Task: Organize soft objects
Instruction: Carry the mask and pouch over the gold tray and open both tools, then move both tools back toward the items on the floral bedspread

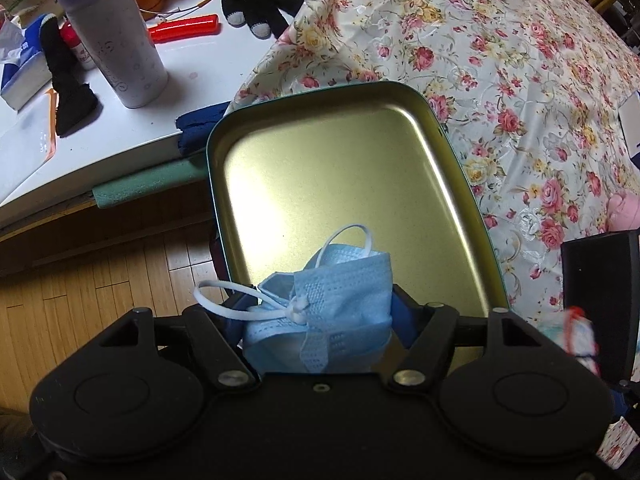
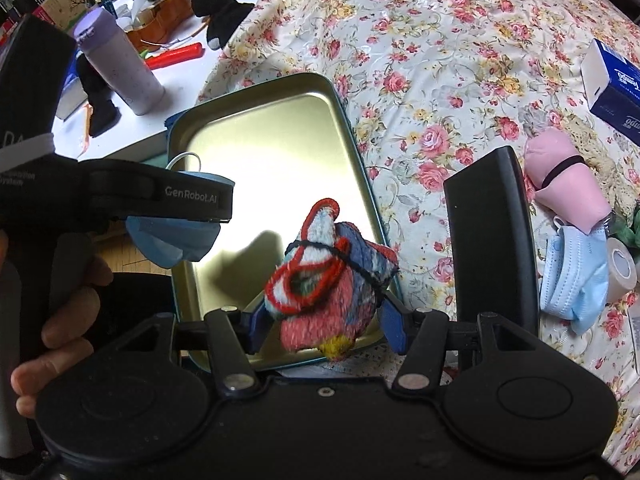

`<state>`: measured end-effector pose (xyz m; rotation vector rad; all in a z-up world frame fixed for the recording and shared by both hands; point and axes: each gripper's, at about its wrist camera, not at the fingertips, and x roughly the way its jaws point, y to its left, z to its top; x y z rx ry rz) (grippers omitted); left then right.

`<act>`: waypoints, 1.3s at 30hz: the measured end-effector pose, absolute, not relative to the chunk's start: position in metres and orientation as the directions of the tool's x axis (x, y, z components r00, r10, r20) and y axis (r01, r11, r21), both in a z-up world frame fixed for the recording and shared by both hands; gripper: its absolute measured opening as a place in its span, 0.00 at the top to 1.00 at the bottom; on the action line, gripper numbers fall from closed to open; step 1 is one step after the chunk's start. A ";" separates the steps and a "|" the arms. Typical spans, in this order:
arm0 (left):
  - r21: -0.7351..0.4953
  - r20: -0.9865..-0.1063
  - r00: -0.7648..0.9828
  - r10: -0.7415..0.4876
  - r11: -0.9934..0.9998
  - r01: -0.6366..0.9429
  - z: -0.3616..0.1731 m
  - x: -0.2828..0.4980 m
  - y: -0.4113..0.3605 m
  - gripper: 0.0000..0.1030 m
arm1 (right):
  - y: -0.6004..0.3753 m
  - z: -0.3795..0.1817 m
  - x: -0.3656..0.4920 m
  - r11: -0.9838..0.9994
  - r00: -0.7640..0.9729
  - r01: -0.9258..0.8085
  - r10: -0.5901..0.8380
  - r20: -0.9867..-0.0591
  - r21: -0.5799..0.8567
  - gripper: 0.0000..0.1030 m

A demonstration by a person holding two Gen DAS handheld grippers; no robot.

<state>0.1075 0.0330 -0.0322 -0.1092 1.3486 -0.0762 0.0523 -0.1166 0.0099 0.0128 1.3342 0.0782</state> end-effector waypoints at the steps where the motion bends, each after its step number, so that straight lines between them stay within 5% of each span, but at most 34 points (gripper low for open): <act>1: -0.118 -0.969 0.220 -0.114 0.993 -0.006 -0.032 0.107 0.032 0.32 | -0.117 0.009 0.053 0.998 0.234 -0.048 0.059 -0.970 0.050 0.38; 4: -0.102 -0.969 0.226 -0.100 0.995 0.004 -0.033 0.107 0.029 0.30 | -0.117 0.010 0.053 0.998 0.242 -0.047 0.055 -0.969 0.044 0.28; 10: -0.097 -0.972 0.214 -0.096 0.995 0.003 -0.035 0.107 0.029 0.27 | -0.117 0.010 0.052 0.998 0.246 -0.050 0.035 -0.969 0.024 0.22; 31: -0.104 -0.974 0.203 -0.105 0.994 0.014 -0.023 0.091 0.028 0.26 | -0.120 0.029 0.031 0.999 0.281 -0.036 0.019 -0.960 0.009 0.16; 39: -0.102 -0.970 0.218 -0.106 0.994 0.030 -0.008 0.074 0.020 0.17 | -0.128 0.043 0.012 0.999 0.305 -0.029 0.026 -0.952 0.018 0.14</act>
